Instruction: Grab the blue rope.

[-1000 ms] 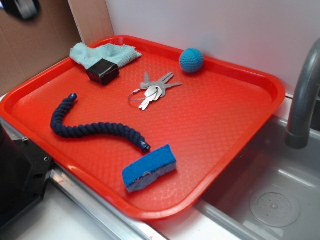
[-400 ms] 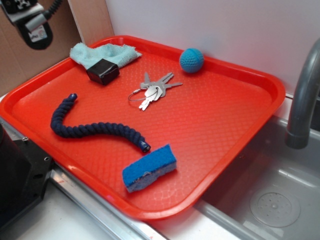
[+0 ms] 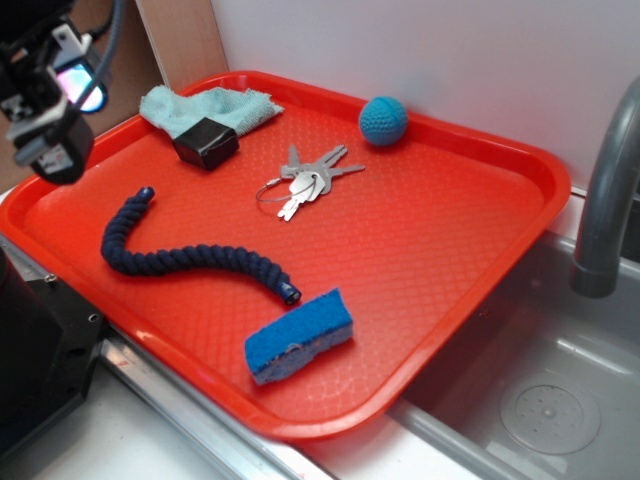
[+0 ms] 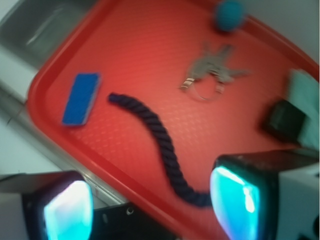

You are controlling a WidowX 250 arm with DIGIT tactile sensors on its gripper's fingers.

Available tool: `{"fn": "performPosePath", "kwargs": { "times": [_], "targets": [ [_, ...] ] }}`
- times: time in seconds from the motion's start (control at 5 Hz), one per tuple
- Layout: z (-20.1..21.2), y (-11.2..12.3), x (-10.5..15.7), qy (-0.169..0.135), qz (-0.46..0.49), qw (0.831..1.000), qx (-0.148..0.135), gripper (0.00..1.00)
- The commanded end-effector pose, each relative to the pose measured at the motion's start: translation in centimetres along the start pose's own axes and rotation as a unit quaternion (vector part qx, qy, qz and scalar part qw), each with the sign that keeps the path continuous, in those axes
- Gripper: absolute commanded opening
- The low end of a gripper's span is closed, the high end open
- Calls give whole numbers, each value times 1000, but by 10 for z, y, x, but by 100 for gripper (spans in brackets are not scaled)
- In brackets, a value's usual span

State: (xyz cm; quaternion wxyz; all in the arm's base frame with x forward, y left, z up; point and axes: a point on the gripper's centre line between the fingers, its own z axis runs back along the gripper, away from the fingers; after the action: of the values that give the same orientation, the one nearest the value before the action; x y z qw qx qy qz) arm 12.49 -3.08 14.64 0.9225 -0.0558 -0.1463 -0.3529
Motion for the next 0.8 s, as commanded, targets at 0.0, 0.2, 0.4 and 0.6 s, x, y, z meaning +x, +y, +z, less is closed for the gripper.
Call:
{"fn": "performPosePath", "kwargs": {
  "times": [0.0,0.2,0.4,0.6],
  "targets": [
    [-46,13,10,61,-60,996,-39,100],
    [-68,7,10,98,-84,991,-33,100],
    [-82,2,5,115,-99,988,-22,100],
    [-110,13,15,124,-115,985,-19,100]
  ]
}}
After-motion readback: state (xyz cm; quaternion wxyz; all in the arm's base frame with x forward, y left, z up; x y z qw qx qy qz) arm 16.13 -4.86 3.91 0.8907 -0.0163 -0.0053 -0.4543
